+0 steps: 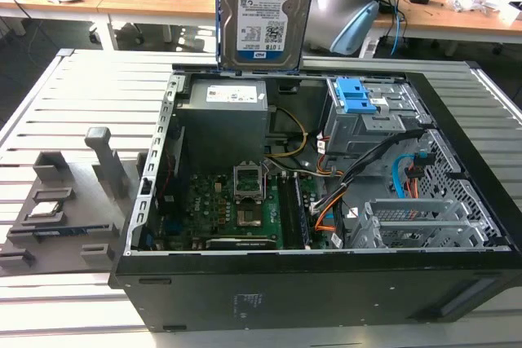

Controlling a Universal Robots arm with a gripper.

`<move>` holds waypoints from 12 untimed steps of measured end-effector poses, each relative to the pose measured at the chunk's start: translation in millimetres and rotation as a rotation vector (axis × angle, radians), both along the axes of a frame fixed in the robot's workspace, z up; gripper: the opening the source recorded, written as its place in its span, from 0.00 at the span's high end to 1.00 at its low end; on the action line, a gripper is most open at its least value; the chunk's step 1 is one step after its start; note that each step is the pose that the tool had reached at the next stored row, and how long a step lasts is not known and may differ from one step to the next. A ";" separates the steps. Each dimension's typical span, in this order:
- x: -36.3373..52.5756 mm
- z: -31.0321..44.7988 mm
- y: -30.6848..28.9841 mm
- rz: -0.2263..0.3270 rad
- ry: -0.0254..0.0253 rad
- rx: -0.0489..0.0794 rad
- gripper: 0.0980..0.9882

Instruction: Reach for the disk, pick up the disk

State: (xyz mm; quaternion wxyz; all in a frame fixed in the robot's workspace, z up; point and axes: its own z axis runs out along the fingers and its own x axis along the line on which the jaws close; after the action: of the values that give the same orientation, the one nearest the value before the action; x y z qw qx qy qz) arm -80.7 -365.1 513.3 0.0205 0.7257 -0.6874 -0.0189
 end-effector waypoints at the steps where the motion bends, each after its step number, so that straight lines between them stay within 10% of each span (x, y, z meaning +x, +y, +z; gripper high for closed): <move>1: 2.3 0.0 0.0 0.000 0.0002 0.000 0.70; 12: 40.2 0.0 0.1 0.000 0.0029 0.000 0.70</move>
State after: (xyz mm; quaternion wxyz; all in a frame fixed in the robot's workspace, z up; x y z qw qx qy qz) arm -40.5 -365.1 513.3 0.0215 0.7257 -0.6874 -0.0200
